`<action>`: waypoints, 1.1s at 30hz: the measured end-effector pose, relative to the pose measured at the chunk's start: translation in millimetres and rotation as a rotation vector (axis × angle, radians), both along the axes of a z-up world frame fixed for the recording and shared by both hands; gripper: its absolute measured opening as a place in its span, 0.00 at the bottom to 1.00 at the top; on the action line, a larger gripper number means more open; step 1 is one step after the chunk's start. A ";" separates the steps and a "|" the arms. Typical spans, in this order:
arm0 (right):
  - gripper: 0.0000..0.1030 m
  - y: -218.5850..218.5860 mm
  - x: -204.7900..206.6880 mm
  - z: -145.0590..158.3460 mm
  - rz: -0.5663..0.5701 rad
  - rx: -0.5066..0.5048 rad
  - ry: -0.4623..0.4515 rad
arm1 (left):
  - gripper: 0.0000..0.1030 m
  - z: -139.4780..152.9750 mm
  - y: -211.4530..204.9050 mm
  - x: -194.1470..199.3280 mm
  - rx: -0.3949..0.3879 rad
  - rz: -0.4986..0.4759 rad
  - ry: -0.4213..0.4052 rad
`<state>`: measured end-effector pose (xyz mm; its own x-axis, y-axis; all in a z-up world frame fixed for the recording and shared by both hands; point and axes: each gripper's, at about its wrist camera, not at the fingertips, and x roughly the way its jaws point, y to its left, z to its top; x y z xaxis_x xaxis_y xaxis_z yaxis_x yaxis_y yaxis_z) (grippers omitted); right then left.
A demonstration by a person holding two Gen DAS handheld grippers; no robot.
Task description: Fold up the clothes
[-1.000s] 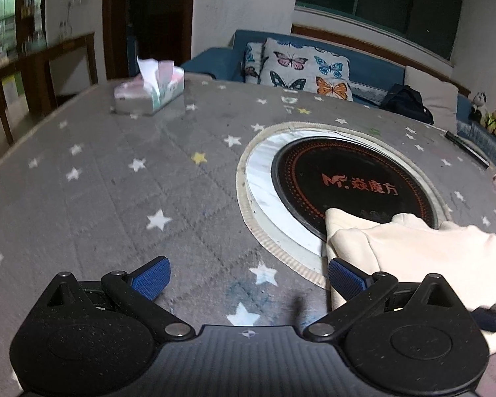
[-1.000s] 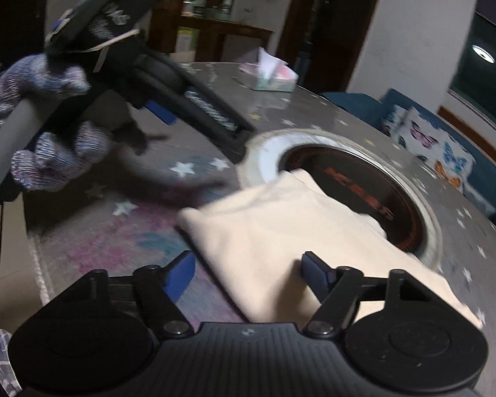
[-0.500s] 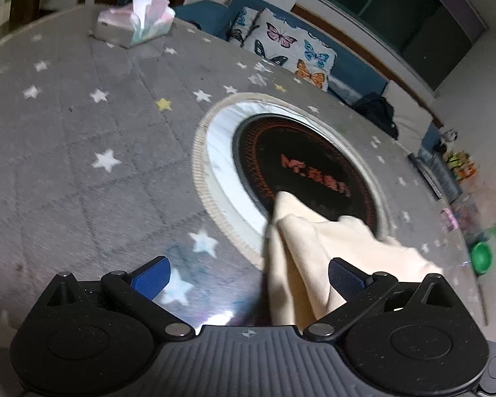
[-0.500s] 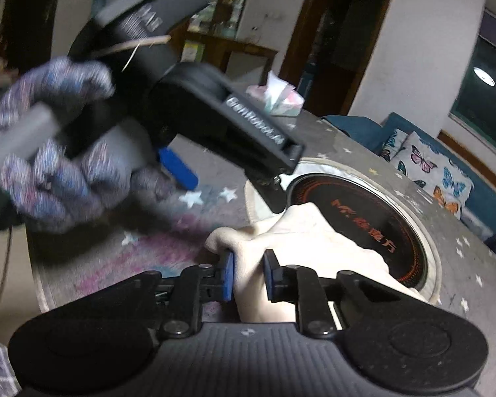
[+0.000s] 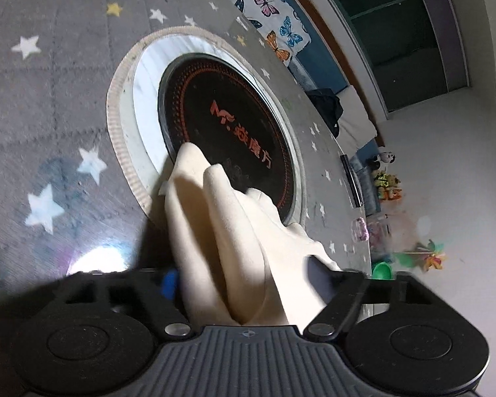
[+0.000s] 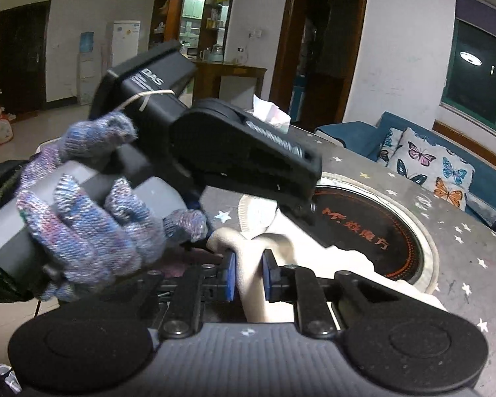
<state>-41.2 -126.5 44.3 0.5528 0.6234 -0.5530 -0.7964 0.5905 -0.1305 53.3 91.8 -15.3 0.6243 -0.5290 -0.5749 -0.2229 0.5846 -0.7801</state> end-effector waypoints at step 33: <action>0.47 -174.4 111.9 -37.3 -0.644 0.231 0.253 | 0.24 0.2 -7.6 -2.5 0.170 0.020 -0.025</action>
<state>70.7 -300.9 7.0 0.7222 0.3336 -0.6060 -0.2705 0.9424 0.1965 50.8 84.2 -15.1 0.6488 -0.4132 -0.6391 -0.2174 0.7042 -0.6759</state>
